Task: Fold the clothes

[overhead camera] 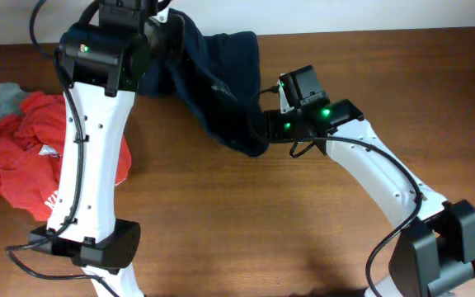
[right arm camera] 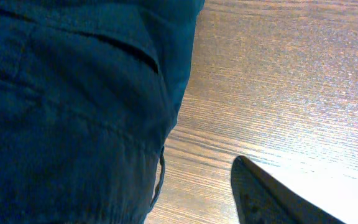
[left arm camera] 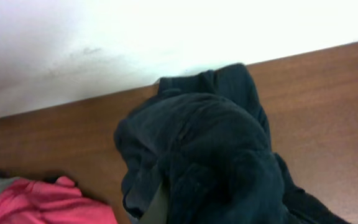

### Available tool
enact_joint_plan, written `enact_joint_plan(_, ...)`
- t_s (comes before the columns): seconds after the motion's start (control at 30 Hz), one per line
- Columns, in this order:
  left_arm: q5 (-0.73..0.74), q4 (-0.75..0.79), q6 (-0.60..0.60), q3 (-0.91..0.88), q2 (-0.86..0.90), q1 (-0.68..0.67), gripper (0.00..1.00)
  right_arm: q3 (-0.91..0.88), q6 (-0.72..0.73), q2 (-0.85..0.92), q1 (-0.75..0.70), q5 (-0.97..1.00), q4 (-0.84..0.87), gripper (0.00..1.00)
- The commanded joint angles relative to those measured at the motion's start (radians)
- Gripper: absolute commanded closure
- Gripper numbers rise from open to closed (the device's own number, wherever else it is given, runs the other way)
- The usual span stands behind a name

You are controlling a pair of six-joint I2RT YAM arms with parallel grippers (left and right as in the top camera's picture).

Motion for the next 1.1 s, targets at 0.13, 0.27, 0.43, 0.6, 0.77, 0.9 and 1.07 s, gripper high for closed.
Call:
enact_joint_plan(0.13, -0.003, 0.052, -0.014, 0.022, -0.027, -0.001, 0.99, 0.004, -0.005, 0.058, -0.026, -0.023, 0.001, 0.96)
enact_joint_plan(0.27, -0.048, 0.086, -0.014, 0.027, -0.027, -0.001, 0.99, 0.082, -0.082, 0.016, -0.101, -0.031, -0.055, 0.96)
enact_joint_plan(0.43, -0.126, 0.124, -0.014, 0.077, -0.029, -0.001, 0.99, 0.431, -0.204, -0.006, -0.215, -0.03, -0.314, 0.96)
enact_joint_plan(0.6, -0.17, 0.111, -0.013, 0.15, -0.077, -0.001, 0.99, 0.806, -0.281, -0.006, -0.286, -0.052, -0.584, 0.96)
enact_joint_plan(0.77, -0.167, 0.071, -0.014, 0.153, -0.183, -0.01, 0.99, 1.088, -0.298, -0.006, -0.292, -0.05, -0.82, 0.96)
enact_joint_plan(0.9, -0.165, -0.01, -0.014, 0.153, -0.262, -0.049, 0.99, 1.211, -0.297, -0.007, -0.292, -0.052, -0.958, 0.96)
enact_joint_plan(1.07, -0.165, -0.146, -0.014, 0.153, -0.338, -0.124, 0.99, 1.239, -0.285, -0.069, -0.29, -0.113, -0.983, 0.96)
